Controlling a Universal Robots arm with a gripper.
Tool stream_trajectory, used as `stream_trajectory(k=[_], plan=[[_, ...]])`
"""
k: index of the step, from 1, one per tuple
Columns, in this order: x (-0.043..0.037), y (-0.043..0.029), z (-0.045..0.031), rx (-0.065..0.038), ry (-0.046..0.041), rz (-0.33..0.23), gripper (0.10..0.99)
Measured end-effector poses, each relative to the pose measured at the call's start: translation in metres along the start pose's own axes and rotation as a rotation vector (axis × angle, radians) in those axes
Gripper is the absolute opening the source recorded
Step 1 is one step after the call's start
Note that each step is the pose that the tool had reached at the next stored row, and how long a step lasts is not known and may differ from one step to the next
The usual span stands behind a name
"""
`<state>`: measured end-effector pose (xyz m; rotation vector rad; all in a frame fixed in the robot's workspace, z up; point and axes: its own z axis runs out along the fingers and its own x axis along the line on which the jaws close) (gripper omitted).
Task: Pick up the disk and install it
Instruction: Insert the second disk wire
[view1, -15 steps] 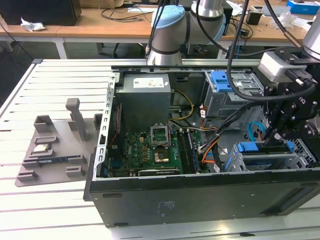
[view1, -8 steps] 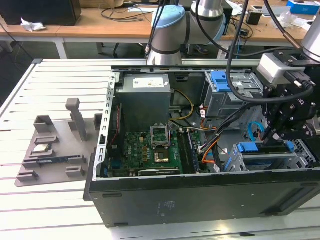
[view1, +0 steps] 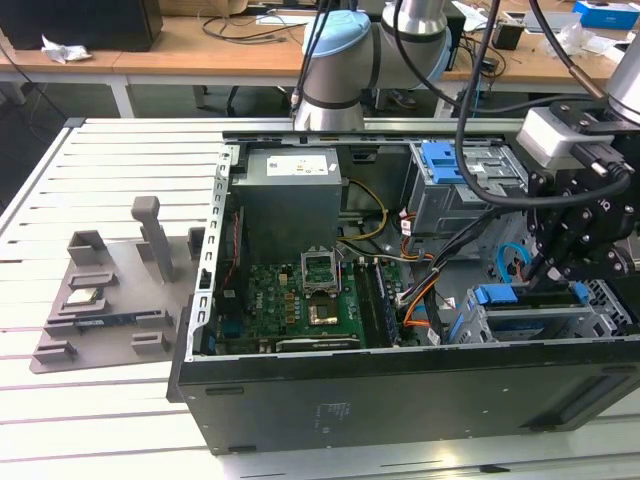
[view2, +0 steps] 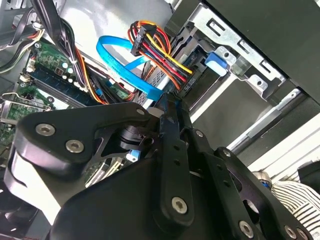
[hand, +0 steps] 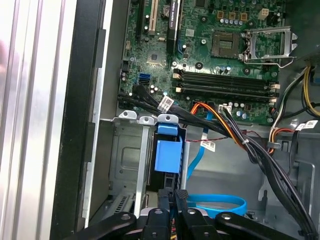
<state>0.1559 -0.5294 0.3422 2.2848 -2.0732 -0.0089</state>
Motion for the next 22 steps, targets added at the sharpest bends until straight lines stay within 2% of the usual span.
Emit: stream_trajectory(k=[3, 10, 11, 12, 14, 16, 17, 18, 20, 21, 22], plan=[[-0.0003, 0.0019, 0.0037, 0.000, 0.0005, 0.000, 0.161], [-0.0004, 0.0020, 0.0045, 0.000, -0.0007, 0.000, 0.169], [-0.0004, 0.0020, 0.0045, 0.000, -0.0006, 0.000, 0.235], [-0.0003, 0.0021, 0.0035, 0.000, 0.0000, 0.000, 0.235], [-0.0001, 0.0026, -0.0081, 0.000, -0.0002, 0.000, 0.235], [-0.0005, 0.0028, -0.0127, 0.000, 0.0000, 0.000, 0.220], [-0.0005, 0.0028, -0.0132, 0.000, -0.0002, 0.000, 0.153], [-0.0004, 0.0028, -0.0133, 0.000, -0.0046, 0.000, 0.106], [-0.0003, 0.0013, -0.0129, 0.000, -0.0202, -0.001, 0.106], [0.0000, -0.0014, -0.0122, -0.004, -0.0224, -0.001, 0.106], [0.0006, -0.0078, -0.0102, -0.012, -0.0235, -0.001, 0.106]])
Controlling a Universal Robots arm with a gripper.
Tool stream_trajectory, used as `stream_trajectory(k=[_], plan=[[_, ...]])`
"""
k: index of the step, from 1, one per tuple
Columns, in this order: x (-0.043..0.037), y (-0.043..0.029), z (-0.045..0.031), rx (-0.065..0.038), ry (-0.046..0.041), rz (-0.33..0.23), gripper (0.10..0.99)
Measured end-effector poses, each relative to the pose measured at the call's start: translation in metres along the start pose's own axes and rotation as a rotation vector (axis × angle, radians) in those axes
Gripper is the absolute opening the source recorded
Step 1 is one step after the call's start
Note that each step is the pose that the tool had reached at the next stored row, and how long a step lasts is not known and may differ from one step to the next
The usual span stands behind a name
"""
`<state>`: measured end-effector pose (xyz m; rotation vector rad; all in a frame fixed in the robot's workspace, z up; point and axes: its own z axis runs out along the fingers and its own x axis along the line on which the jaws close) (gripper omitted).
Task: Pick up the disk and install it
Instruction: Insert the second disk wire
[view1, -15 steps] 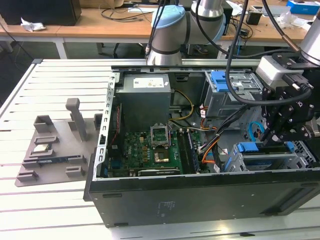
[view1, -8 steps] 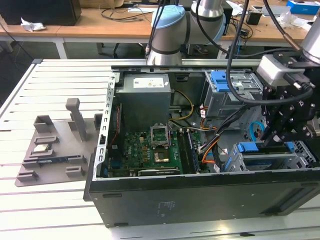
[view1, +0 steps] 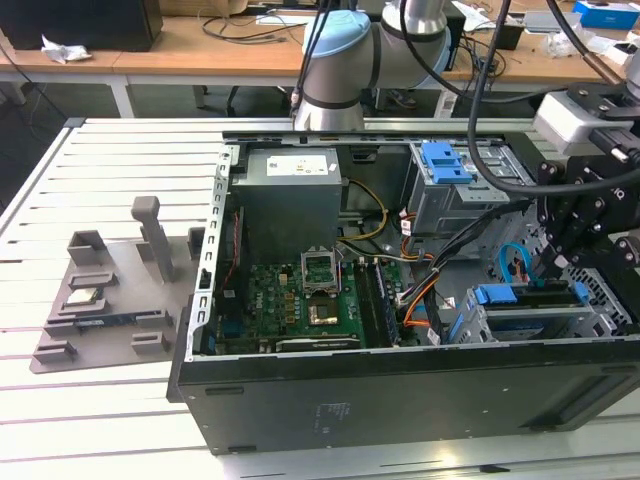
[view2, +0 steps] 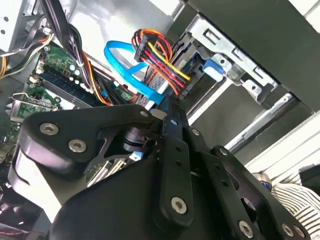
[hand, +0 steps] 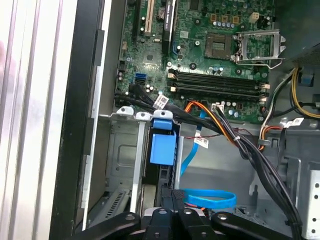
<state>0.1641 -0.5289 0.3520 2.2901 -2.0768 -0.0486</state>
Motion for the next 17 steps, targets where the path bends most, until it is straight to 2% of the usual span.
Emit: stream_trajectory(k=[3, 10, 13, 14, 16, 17], plan=[[0.0023, -0.0013, 0.0041, -0.005, -0.0003, 0.000, 0.106], [0.0025, -0.0017, 0.0115, -0.008, 0.0000, 0.000, 0.106], [0.0024, -0.0017, 0.0110, -0.008, -0.0012, 0.000, 0.106], [0.0025, -0.0013, 0.0055, -0.008, -0.0029, 0.000, 0.106], [0.0028, -0.0003, -0.0129, -0.008, -0.0008, 0.000, 0.106], [0.0028, -0.0001, -0.0175, -0.008, -0.0008, 0.000, 0.106]])
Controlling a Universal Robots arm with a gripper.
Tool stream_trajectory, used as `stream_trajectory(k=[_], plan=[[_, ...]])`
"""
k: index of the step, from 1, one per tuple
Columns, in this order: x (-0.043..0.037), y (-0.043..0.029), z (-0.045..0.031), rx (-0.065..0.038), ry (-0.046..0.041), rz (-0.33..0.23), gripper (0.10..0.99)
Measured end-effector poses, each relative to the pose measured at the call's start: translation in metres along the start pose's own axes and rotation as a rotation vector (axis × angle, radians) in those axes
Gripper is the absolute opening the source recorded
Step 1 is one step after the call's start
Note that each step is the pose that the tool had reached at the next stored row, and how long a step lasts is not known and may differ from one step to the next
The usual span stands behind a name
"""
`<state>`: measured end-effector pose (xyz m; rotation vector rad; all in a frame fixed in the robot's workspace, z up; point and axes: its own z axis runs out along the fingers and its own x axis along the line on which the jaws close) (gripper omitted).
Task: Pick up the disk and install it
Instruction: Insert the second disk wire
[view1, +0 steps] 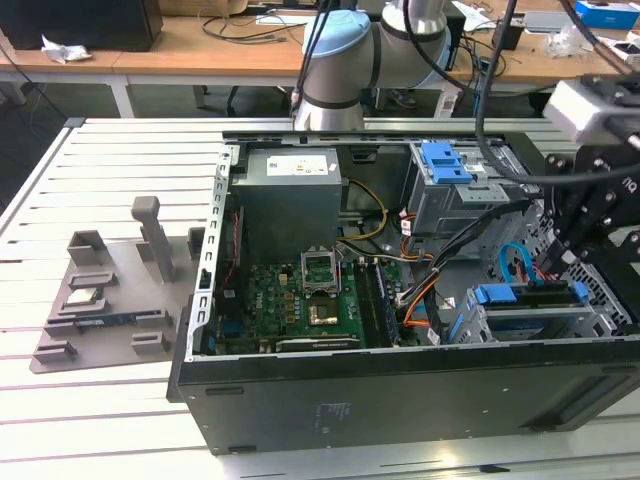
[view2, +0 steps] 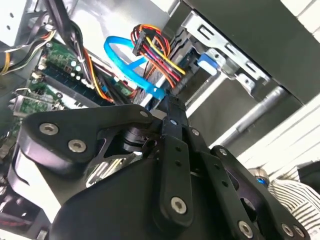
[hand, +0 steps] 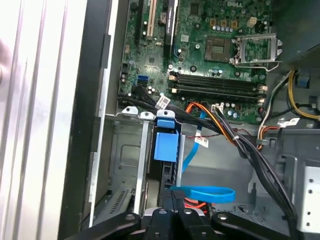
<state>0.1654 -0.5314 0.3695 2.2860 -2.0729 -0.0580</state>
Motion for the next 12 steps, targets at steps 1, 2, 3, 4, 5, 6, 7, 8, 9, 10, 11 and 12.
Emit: stream_trajectory(k=[1, 2, 3, 4, 5, 6, 7, 8, 9, 10, 11, 12], plan=[[0.0000, 0.0003, -0.0053, 0.000, 0.0002, 0.000, 0.106], [0.0001, 0.0007, -0.0114, 0.000, 0.0003, 0.000, 0.106], [0.0002, 0.0010, -0.0158, 0.000, 0.0000, 0.000, 0.106], [0.0001, 0.0014, -0.0225, 0.000, 0.0003, 0.000, 0.106], [0.0002, 0.0017, -0.0274, 0.000, 0.0002, 0.000, 0.106], [0.0003, 0.0020, -0.0303, 0.000, 0.0001, 0.000, 0.106], [0.0003, 0.0021, -0.0334, 0.000, 0.0002, 0.000, 0.106], [0.0003, 0.0022, -0.0347, 0.000, 0.0001, 0.000, 0.106], [0.0003, 0.0023, -0.0350, 0.000, -0.0001, 0.000, 0.106], [0.0003, 0.0022, -0.0349, 0.000, -0.0001, 0.000, 0.106], [0.0003, 0.0022, -0.0351, 0.000, 0.0000, 0.000, 0.106], [0.0003, 0.0023, -0.0352, 0.000, 0.0002, 0.000, 0.106]])
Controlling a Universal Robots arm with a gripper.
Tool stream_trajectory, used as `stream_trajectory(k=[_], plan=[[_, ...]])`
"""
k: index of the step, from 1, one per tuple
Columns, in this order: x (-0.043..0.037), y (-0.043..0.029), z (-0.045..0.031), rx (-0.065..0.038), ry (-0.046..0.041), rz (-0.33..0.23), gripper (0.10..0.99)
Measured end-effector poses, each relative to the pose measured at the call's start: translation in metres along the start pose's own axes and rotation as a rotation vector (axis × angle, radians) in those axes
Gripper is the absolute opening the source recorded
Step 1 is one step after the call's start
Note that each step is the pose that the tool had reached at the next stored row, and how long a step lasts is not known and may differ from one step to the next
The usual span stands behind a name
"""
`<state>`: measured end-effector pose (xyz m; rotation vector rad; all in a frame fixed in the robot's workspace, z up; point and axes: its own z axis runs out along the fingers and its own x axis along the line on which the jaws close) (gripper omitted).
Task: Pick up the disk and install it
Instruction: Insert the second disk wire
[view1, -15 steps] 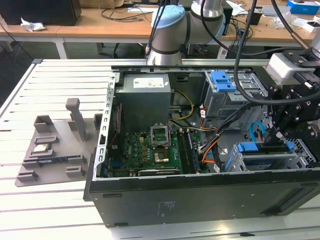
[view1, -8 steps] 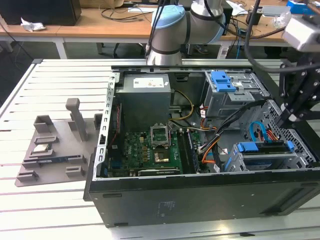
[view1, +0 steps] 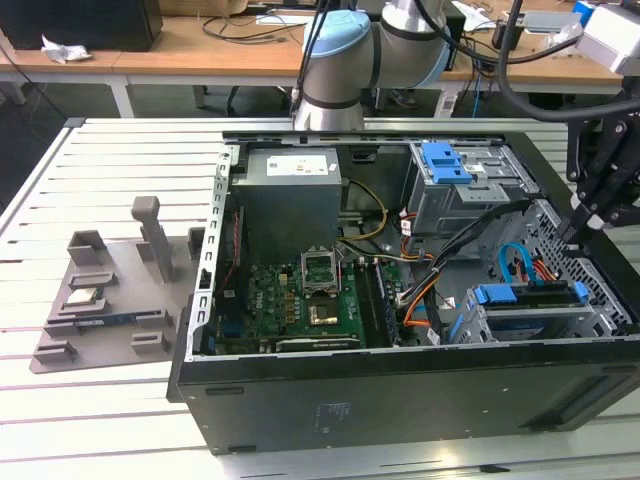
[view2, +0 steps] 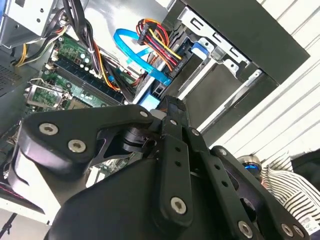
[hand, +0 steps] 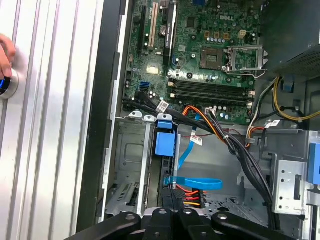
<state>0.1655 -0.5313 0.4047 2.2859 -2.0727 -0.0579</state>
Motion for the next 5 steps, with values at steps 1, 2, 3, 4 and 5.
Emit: stream_trajectory(k=[1, 2, 3, 4, 5], plan=[[0.0000, 0.0000, 0.0000, 0.000, -0.0001, 0.000, 0.106], [0.0000, 0.0000, -0.0001, 0.000, 0.0000, 0.000, 0.106], [0.0000, 0.0000, -0.0001, 0.000, 0.0000, 0.000, 0.106], [0.0000, 0.0000, -0.0001, 0.000, 0.0000, 0.000, 0.106], [0.0000, 0.0000, -0.0001, 0.000, -0.0001, 0.000, 0.106]])
